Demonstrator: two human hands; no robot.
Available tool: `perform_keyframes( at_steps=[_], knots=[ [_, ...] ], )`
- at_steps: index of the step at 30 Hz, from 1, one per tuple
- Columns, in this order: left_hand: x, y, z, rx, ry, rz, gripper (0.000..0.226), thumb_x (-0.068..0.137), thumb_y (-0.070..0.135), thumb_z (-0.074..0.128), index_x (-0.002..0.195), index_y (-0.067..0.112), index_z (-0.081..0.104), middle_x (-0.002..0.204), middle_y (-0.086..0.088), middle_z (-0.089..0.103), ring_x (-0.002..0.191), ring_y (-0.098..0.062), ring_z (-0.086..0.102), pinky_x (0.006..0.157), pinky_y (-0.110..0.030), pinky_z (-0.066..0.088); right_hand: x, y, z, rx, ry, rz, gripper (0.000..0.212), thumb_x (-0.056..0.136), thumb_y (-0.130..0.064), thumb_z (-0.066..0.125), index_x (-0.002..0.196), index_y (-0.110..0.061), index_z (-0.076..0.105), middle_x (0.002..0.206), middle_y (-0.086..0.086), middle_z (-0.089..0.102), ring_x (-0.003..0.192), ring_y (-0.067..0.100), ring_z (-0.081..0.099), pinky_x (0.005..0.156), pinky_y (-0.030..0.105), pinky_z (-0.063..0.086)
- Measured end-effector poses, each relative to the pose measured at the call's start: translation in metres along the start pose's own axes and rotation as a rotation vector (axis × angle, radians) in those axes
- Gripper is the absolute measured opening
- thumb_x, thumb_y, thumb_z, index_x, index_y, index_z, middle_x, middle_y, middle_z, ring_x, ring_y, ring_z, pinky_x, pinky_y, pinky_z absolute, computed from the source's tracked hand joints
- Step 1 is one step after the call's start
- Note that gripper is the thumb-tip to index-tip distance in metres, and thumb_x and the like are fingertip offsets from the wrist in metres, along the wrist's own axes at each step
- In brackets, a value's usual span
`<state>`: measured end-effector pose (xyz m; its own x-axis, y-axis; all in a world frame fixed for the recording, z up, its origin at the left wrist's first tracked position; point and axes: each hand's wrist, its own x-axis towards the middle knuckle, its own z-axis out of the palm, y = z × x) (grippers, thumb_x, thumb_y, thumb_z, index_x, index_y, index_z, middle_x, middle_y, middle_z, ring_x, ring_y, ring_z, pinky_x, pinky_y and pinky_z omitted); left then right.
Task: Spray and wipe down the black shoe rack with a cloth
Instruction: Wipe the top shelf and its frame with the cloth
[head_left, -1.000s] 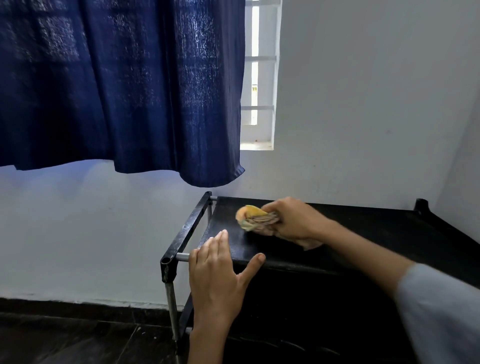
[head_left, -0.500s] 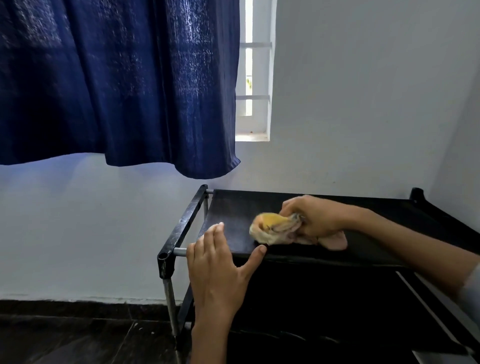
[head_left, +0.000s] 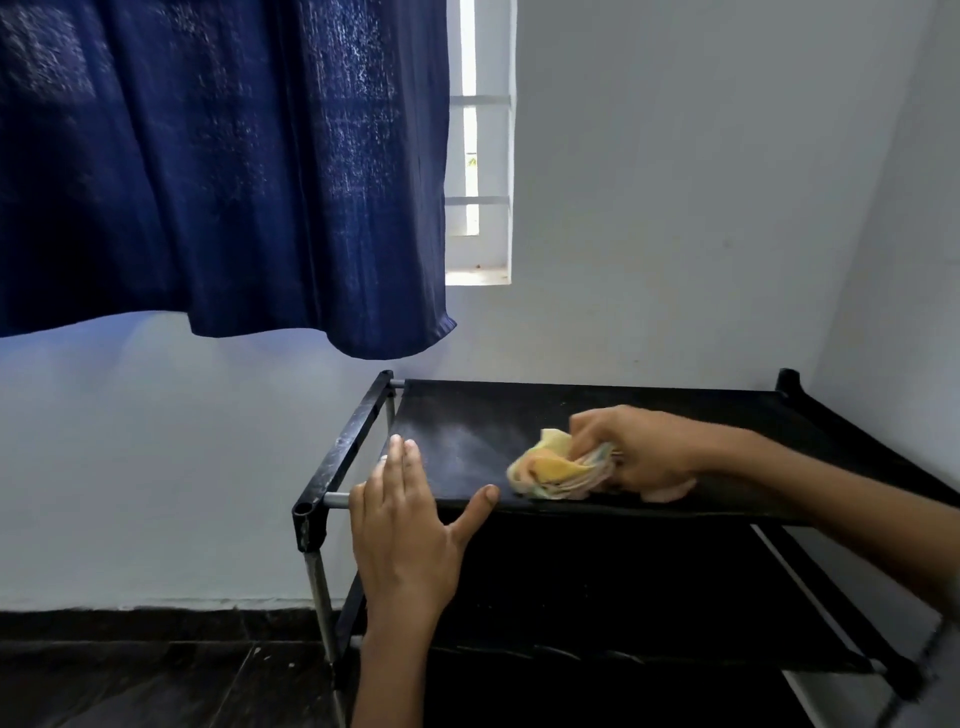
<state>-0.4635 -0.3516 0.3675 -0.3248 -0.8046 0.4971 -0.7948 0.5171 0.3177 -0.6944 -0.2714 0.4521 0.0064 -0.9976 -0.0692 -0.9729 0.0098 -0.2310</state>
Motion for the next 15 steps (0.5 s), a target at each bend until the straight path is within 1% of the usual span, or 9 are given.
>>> perform_keyframes(
  at_steps=[2, 4, 6, 8, 9, 10, 12, 13, 15],
  knots=[
    [0.0, 0.0, 0.0, 0.002, 0.003, 0.004, 0.12, 0.06, 0.086, -0.011, 0.149, 0.012, 0.021, 0.157, -0.003, 0.02, 0.142, -0.018, 0.021, 0.111, -0.031, 0.012, -0.017, 0.023, -0.009, 0.039, -0.029, 0.08, 0.035, 0.078, -0.014, 0.072, 0.077, -0.048, 0.062, 0.097, -0.017, 0.054, 0.092, 0.008, 0.058, 0.085, 0.034, 0.05],
    [0.0, 0.001, 0.0, 0.012, 0.005, 0.006, 0.122, 0.06, 0.087, -0.015, 0.148, 0.012, 0.026, 0.155, -0.003, 0.026, 0.141, -0.018, 0.025, 0.11, -0.031, 0.014, -0.019, 0.033, -0.013, 0.053, 0.037, 0.141, 0.039, 0.075, -0.011, 0.069, 0.075, -0.049, 0.06, 0.097, -0.017, 0.056, 0.095, 0.012, 0.058, 0.086, 0.032, 0.05],
    [0.0, 0.002, -0.001, 0.037, -0.007, 0.007, 0.124, 0.059, 0.086, -0.018, 0.146, 0.013, 0.029, 0.153, -0.003, 0.03, 0.139, -0.018, 0.029, 0.109, -0.032, 0.017, -0.01, 0.018, -0.011, 0.053, 0.101, 0.166, 0.035, 0.076, -0.013, 0.065, 0.086, -0.047, 0.063, 0.101, -0.013, 0.057, 0.1, 0.015, 0.058, 0.086, 0.028, 0.048],
    [0.0, 0.003, -0.004, 0.074, -0.022, 0.013, 0.126, 0.057, 0.085, -0.022, 0.146, 0.013, 0.031, 0.152, -0.003, 0.033, 0.137, -0.018, 0.032, 0.108, -0.032, 0.019, 0.008, -0.012, 0.0, 0.044, 0.16, 0.141, 0.034, 0.078, -0.018, 0.063, 0.107, -0.037, 0.066, 0.11, -0.007, 0.061, 0.105, 0.017, 0.058, 0.085, 0.024, 0.044],
    [0.0, 0.003, -0.005, 0.097, -0.033, 0.015, 0.127, 0.056, 0.085, -0.024, 0.145, 0.013, 0.031, 0.152, -0.003, 0.033, 0.137, -0.018, 0.032, 0.107, -0.032, 0.021, 0.018, -0.031, 0.006, 0.047, 0.186, 0.109, 0.034, 0.079, -0.02, 0.064, 0.111, -0.033, 0.066, 0.113, -0.005, 0.062, 0.106, 0.018, 0.057, 0.084, 0.024, 0.042],
    [0.0, 0.003, -0.007, 0.113, -0.043, 0.013, 0.127, 0.056, 0.085, -0.023, 0.145, 0.013, 0.031, 0.151, -0.003, 0.034, 0.136, -0.018, 0.034, 0.106, -0.031, 0.022, 0.027, -0.048, 0.012, 0.056, 0.203, 0.075, 0.033, 0.079, -0.023, 0.065, 0.112, -0.031, 0.065, 0.114, -0.003, 0.062, 0.105, 0.021, 0.058, 0.083, 0.025, 0.042],
    [0.0, 0.004, -0.011, 0.122, -0.056, 0.006, 0.12, 0.059, 0.085, -0.012, 0.144, 0.013, 0.033, 0.15, -0.003, 0.036, 0.134, -0.019, 0.036, 0.105, -0.032, 0.024, 0.04, -0.066, 0.02, 0.074, 0.195, 0.021, 0.032, 0.078, -0.027, 0.067, 0.11, -0.032, 0.065, 0.111, -0.002, 0.063, 0.101, 0.023, 0.058, 0.083, 0.03, 0.046],
    [0.0, 0.005, -0.013, 0.131, -0.064, 0.007, 0.116, 0.061, 0.084, -0.007, 0.144, 0.013, 0.033, 0.15, -0.003, 0.037, 0.133, -0.019, 0.037, 0.105, -0.033, 0.025, 0.042, -0.066, 0.022, 0.081, 0.18, 0.01, 0.031, 0.078, -0.028, 0.068, 0.109, -0.033, 0.065, 0.108, -0.003, 0.062, 0.1, 0.022, 0.058, 0.085, 0.034, 0.048],
    [0.0, 0.006, -0.016, 0.152, -0.099, 0.007, 0.116, 0.063, 0.089, -0.002, 0.144, 0.014, 0.032, 0.15, -0.003, 0.036, 0.134, -0.019, 0.036, 0.107, -0.034, 0.025, 0.036, -0.052, 0.02, 0.1, 0.137, 0.002, 0.027, 0.077, -0.029, 0.07, 0.103, -0.036, 0.066, 0.104, -0.007, 0.058, 0.098, 0.019, 0.057, 0.086, 0.04, 0.049]
  ],
)
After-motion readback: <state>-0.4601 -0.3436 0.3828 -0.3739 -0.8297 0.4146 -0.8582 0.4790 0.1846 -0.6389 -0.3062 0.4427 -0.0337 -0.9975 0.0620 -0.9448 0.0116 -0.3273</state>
